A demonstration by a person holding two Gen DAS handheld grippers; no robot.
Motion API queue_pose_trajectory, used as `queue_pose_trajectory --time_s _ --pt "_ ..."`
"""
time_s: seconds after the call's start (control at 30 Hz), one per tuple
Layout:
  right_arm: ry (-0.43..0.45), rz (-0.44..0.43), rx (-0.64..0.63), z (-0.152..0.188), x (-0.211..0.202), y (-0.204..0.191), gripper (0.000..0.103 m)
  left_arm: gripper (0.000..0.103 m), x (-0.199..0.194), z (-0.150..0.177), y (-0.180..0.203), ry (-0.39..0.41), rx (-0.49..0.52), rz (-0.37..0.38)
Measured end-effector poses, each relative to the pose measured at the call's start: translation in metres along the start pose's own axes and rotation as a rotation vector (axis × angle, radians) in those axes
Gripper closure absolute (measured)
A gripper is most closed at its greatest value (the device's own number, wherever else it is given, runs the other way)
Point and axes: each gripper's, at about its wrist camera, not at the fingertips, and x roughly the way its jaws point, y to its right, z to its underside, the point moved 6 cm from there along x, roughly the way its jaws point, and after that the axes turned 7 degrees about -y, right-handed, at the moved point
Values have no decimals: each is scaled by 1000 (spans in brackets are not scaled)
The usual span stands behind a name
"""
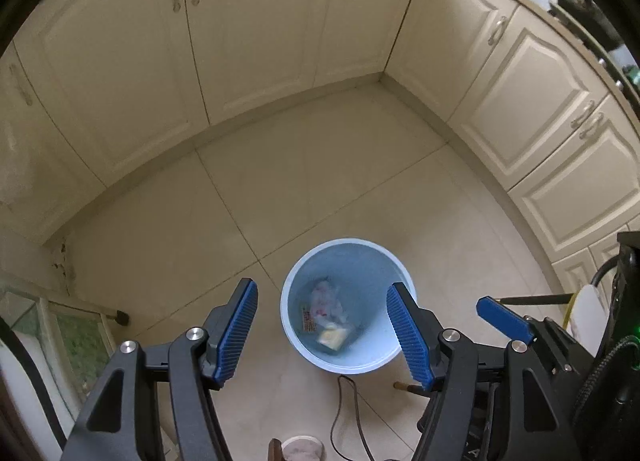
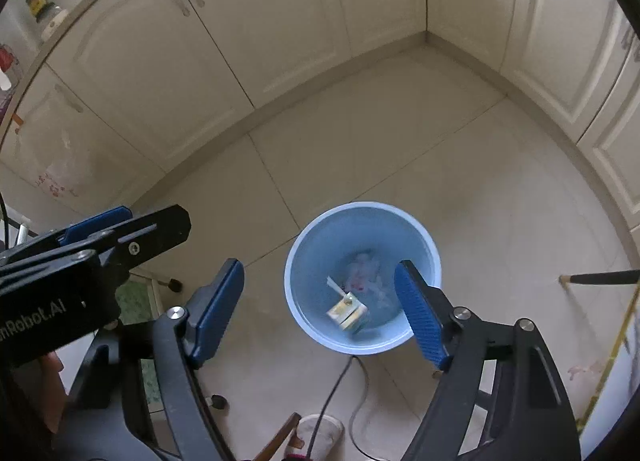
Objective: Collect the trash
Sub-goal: 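Carry the film and carton over the blue bin and open both grippers, then move both tools back toward the table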
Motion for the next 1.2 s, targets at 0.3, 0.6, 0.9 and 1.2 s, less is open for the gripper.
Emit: queue_pose_trajectory --time_s 0.3,0.6,0.9,1.2 --pt "144 99 30 11 -96 -9 21 40 -98 47 20 116 39 65" --pt "351 204 62 75 -245 -36 14 37 -236 143 56 275 125 151" --pt "527 185 171 186 -385 -28 12 32 -360 275 93 432 267 266" --pt "703 154 264 286 -505 -6 4 27 -420 355 84 492 389 335"
